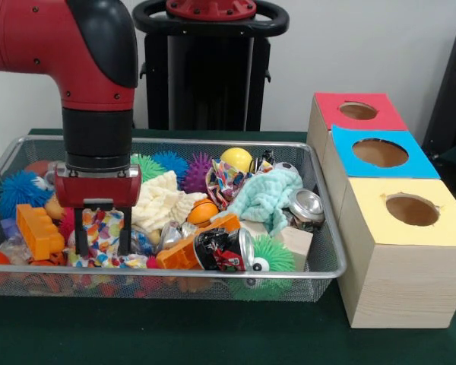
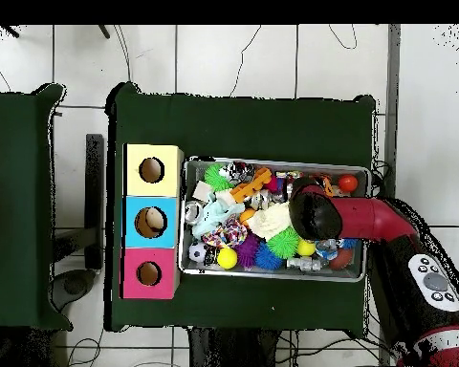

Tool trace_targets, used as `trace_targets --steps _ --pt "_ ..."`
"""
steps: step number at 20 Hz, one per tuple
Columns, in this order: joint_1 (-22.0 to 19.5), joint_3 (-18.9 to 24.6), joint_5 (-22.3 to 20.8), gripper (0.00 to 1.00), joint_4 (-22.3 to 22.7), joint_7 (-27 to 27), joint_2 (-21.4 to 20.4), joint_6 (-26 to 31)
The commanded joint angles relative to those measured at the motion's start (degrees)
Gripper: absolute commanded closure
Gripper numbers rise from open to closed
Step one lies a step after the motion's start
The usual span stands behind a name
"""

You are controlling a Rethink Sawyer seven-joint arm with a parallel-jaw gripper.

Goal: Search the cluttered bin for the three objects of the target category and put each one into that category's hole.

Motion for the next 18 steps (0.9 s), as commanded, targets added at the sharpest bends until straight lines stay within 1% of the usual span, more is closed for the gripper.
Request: trace_targets --steps 1,5,9,18 --pt "-0.6 3.7 0.3 0.0 3.2 0.5 3.4 1.4" --pt "0.5 1.9 0.2 0.0 2.1 0.4 3.3 3.7" --pt "2.3 -1.0 -0.4 0.0 0.9 0.3 2.6 6.6" --pt "3.7 -2.3 0.0 0.0 1.1 -1.1 1.3 9.4"
